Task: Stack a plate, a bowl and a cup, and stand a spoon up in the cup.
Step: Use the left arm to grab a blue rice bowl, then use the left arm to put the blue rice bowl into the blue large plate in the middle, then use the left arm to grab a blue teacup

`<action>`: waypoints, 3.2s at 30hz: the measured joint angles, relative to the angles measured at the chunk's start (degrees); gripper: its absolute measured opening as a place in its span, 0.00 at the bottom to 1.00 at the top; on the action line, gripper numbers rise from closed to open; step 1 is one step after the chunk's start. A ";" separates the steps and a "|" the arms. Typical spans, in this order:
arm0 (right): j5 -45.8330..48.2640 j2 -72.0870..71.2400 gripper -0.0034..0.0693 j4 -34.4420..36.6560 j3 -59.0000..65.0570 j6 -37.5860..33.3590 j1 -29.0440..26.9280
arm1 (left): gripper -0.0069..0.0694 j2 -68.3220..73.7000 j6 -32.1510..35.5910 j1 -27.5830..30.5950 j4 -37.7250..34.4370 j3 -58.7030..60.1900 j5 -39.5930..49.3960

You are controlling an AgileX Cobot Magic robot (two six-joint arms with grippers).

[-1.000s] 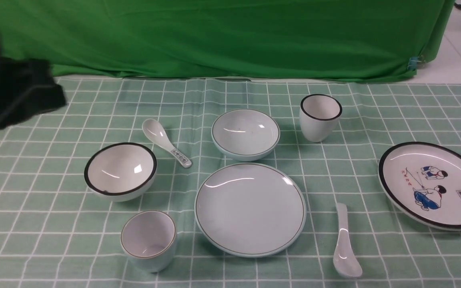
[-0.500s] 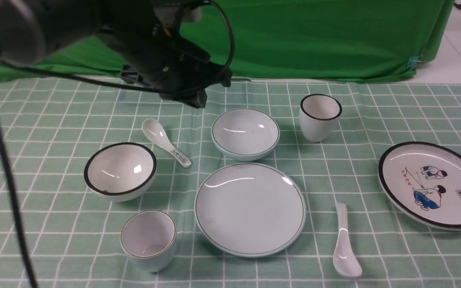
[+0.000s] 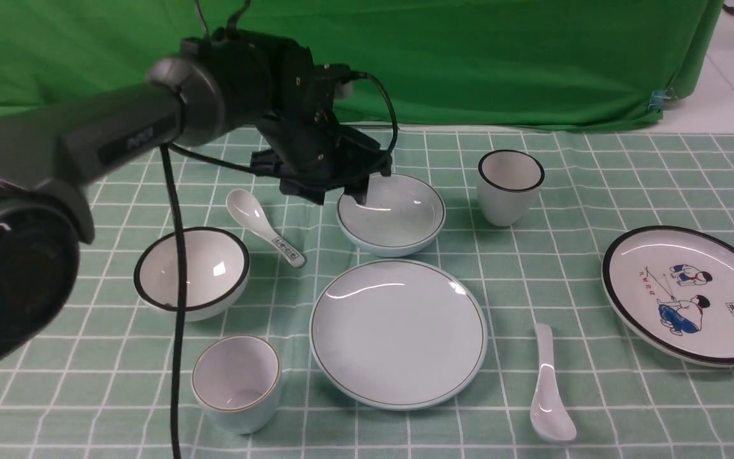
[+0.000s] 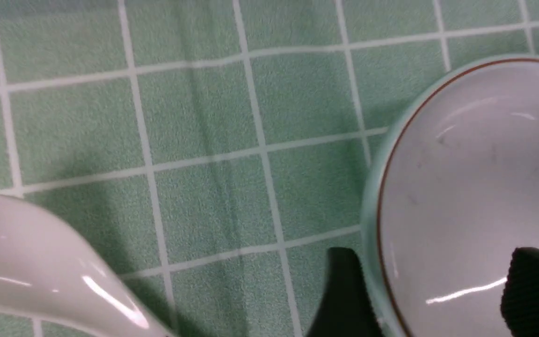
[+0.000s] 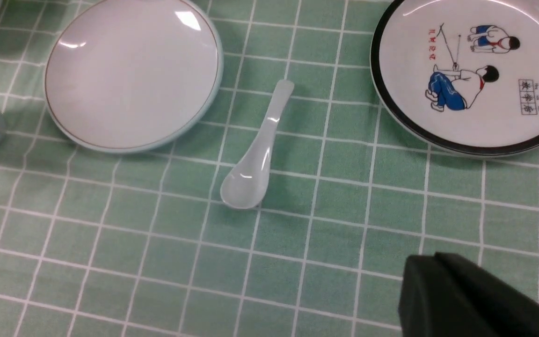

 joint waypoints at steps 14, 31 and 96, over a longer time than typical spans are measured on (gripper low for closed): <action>-0.06 0.00 0.13 0.00 0.00 -0.65 0.00 | 0.16 3.26 -1.10 0.05 -1.82 -0.59 -3.85; -0.88 0.00 0.15 0.00 0.00 -2.13 0.00 | 0.14 -15.50 13.39 -3.10 -7.66 14.09 7.31; -2.65 0.00 0.18 0.00 0.00 -3.23 0.06 | 0.42 -34.81 3.79 7.22 -5.00 51.38 2.98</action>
